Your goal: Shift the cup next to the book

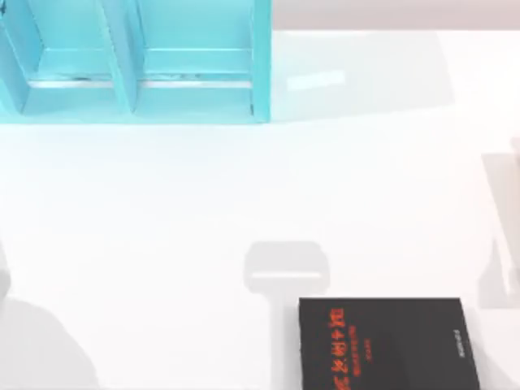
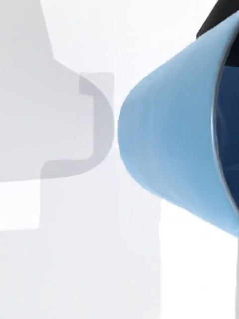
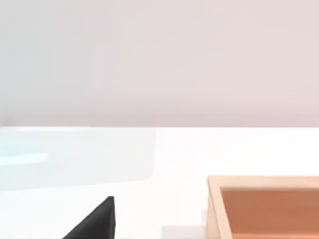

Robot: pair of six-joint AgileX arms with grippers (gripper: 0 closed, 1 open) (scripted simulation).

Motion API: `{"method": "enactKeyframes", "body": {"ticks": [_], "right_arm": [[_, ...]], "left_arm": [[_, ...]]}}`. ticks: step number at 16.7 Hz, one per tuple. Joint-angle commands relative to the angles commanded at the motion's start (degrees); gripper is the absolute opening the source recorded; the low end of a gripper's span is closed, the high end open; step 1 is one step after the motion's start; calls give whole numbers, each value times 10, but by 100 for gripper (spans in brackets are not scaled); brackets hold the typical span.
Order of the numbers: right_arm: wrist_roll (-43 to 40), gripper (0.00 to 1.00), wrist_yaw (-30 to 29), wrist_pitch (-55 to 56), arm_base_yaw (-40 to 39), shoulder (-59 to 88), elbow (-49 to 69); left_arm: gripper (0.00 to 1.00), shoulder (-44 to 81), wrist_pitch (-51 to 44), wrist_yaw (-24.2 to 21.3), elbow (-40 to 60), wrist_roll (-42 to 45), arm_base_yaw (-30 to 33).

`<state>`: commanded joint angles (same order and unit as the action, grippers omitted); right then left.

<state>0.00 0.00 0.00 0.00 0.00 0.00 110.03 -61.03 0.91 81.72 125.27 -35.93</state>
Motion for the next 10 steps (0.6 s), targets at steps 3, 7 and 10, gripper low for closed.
{"method": "enactKeyframes", "body": {"ticks": [3,7,10], "right_arm": [[0,100,0,0,0,0,0],[0,100,0,0,0,0,0],[0,100,0,0,0,0,0]], "left_arm": [[0,15,-1,16,31,-105,58],[0,42,-9,42,80,-328,170],[0,65,-21,56,113,-543,270]]}}
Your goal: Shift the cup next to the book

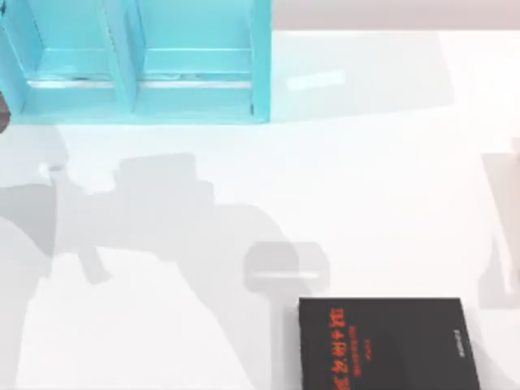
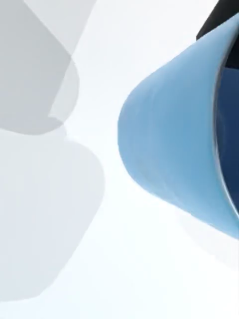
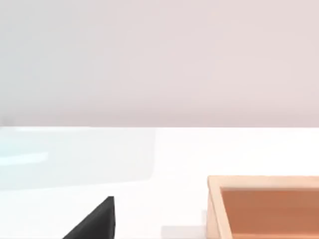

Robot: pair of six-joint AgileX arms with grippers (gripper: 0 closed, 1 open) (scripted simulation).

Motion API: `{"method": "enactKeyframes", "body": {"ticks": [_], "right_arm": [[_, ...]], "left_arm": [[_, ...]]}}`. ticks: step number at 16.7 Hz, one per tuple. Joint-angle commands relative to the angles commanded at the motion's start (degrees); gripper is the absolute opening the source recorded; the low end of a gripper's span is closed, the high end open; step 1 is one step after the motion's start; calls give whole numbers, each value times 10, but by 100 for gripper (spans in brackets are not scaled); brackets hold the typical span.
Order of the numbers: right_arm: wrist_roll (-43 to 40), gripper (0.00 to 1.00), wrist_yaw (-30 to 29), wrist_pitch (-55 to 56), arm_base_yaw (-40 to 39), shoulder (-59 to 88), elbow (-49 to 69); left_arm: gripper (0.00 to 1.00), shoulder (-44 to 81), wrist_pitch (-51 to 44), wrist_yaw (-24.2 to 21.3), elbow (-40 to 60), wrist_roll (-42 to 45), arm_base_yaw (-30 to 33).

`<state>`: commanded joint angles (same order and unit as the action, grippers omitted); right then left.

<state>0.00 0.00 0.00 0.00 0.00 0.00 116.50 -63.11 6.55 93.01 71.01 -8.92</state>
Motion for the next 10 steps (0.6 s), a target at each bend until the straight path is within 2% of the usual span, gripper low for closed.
{"method": "enactKeyframes", "body": {"ticks": [6,10], "right_arm": [[0,100,0,0,0,0,0],[0,100,0,0,0,0,0]], "left_arm": [[0,35,-35,4,40,-454,209],[0,48,-63,-10,62,-707,339]]}}
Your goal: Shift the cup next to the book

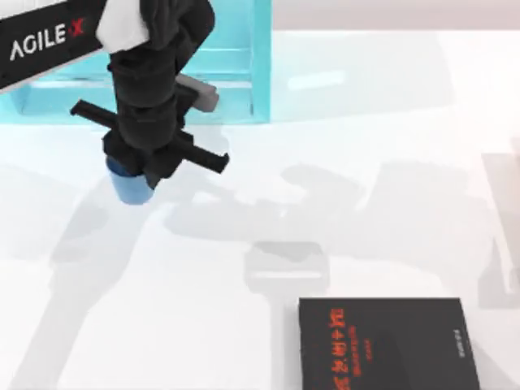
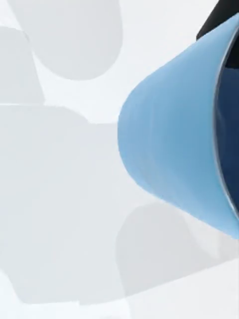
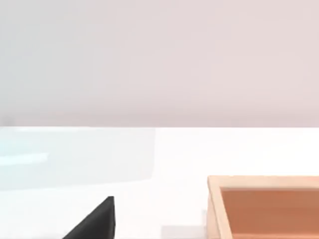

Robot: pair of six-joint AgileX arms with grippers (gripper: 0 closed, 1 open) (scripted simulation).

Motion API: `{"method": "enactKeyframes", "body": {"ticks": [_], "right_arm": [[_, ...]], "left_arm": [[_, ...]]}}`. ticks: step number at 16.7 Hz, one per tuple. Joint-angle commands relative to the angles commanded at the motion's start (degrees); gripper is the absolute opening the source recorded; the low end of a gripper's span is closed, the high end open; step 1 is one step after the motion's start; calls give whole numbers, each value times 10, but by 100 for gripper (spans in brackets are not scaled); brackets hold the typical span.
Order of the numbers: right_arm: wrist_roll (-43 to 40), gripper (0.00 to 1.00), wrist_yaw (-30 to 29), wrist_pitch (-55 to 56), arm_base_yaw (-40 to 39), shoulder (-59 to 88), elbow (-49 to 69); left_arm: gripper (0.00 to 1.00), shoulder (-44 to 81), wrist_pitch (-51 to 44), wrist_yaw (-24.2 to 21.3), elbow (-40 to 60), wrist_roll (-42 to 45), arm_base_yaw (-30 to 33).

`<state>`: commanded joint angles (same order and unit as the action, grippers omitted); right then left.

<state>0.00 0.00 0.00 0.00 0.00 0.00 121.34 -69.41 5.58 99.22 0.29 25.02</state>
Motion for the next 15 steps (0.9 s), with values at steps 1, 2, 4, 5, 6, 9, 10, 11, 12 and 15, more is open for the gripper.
{"method": "enactKeyframes", "body": {"ticks": [1,2,4,5,6,9,10,11,12,15], "right_arm": [[0,100,0,0,0,0,0],[0,100,0,0,0,0,0],[0,100,0,0,0,0,0],[0,100,0,0,0,0,0],[0,100,0,0,0,0,0],[0,100,0,0,0,0,0],[0,100,0,0,0,0,0],[0,100,0,0,0,0,0],[0,100,0,0,0,0,0],[0,100,0,0,0,0,0]], "left_arm": [[0,1,-6,-4,5,-56,30],[0,-1,-12,-8,9,-110,59],[0,-7,-21,-15,14,-212,113],[0,-12,-25,-18,15,-259,136],[0,-17,-29,-21,16,-302,158],[0,-33,-39,-29,15,-407,212],[0,-37,-43,-32,14,-432,225],[0,-41,-46,-34,13,-454,237],[0,-44,-48,-36,12,-471,247],[0,-49,-53,-39,9,-499,261]]}}
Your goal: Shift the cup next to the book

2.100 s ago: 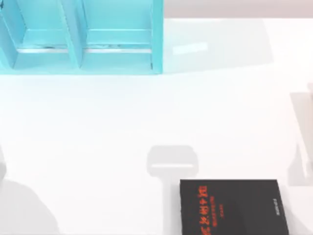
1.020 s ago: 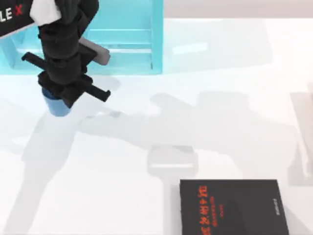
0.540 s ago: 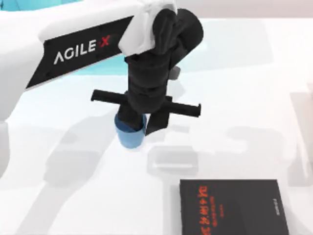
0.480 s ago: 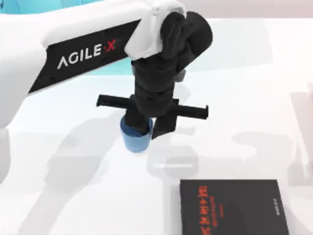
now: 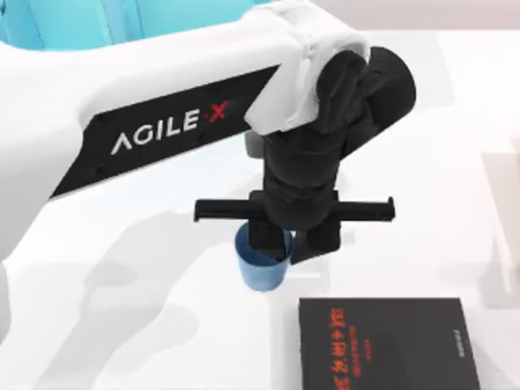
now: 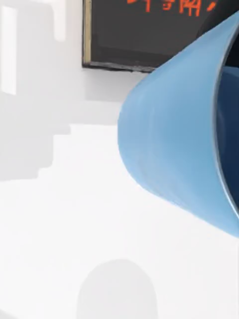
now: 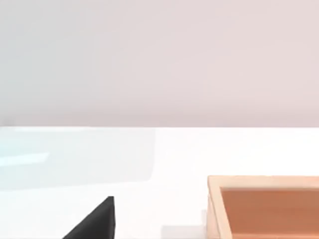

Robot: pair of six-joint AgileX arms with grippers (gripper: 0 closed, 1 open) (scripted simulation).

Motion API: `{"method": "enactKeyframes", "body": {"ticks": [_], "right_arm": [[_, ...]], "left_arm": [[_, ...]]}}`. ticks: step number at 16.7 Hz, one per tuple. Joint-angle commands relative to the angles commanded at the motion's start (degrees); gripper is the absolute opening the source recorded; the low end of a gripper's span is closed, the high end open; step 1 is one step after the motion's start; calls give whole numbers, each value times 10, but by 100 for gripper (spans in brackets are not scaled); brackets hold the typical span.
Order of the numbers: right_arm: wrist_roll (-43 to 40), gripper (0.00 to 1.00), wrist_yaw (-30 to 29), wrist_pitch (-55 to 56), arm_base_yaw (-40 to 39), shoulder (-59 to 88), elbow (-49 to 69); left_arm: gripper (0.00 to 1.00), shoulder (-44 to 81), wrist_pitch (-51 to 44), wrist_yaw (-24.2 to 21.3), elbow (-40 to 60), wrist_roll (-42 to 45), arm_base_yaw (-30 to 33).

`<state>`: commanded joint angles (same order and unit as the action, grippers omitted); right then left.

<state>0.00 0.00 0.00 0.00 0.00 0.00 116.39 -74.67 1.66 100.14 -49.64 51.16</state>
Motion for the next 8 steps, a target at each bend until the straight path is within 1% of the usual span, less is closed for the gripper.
{"method": "enactKeyframes", "body": {"ticks": [6,8], "right_arm": [[0,100,0,0,0,0,0],[0,100,0,0,0,0,0]], "left_arm": [[0,3,3,0,-1,1,-3],[0,2,25,0,-23,3,-6]]}}
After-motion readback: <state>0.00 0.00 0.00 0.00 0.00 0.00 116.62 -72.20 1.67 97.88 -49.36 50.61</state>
